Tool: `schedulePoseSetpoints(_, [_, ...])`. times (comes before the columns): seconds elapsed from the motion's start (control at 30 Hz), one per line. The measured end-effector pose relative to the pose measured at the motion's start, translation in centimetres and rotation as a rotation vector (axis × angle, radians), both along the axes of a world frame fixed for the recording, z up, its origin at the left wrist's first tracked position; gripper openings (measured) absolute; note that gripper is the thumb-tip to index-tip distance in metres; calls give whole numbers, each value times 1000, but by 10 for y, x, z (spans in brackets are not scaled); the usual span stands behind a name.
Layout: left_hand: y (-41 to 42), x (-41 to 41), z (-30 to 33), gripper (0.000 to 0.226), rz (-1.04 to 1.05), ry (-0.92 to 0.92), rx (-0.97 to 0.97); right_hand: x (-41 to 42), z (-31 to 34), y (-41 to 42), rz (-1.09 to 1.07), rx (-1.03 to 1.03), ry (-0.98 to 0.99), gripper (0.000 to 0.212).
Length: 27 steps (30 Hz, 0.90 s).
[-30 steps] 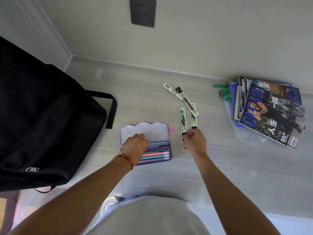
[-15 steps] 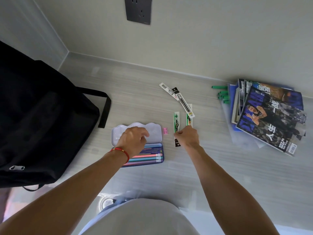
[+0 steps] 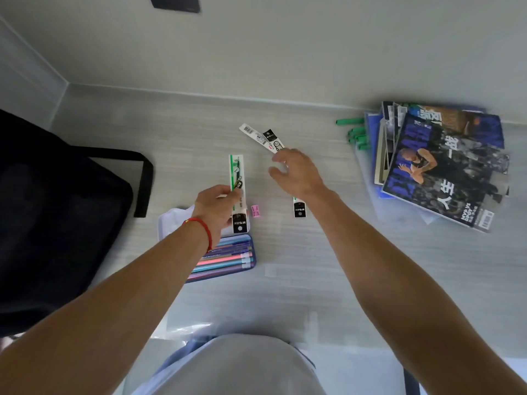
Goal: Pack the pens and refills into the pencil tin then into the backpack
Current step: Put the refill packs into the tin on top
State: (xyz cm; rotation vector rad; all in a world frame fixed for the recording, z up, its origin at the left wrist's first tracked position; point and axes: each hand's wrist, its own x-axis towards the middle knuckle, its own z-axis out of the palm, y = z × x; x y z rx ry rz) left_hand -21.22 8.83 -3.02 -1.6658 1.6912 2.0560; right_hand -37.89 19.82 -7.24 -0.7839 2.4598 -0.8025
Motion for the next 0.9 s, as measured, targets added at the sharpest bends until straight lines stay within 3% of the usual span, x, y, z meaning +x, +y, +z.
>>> schedulePoseSetpoints(0.07, [-7, -5, -1, 4, 46, -31, 17, -33, -13, -11, 16, 202, 92, 50])
schedulePoseSetpoints(0.13, [-11, -10, -2, 4, 65, -56, 34, -50, -25, -21, 68, 308, 97, 58])
schedulePoseSetpoints(0.33, [-16, -14, -5, 5, 87, -53, 13, -30, -35, -32, 181, 323, 400, 36])
schedulePoseSetpoints(0.47, [-13, -15, -9, 9, 95, -44, -94, -9, -32, -33, 247, 360, 524, 48])
schedulePoseSetpoints(0.6, [-8, -15, -7, 14, 87, -21, -109, -3, -27, -32, 249, 412, 498, 43])
schedulePoseSetpoints(0.9, [-3, 4, -7, 12, 47, -50, -80, 8, -23, -13, 99, 321, 384, 28])
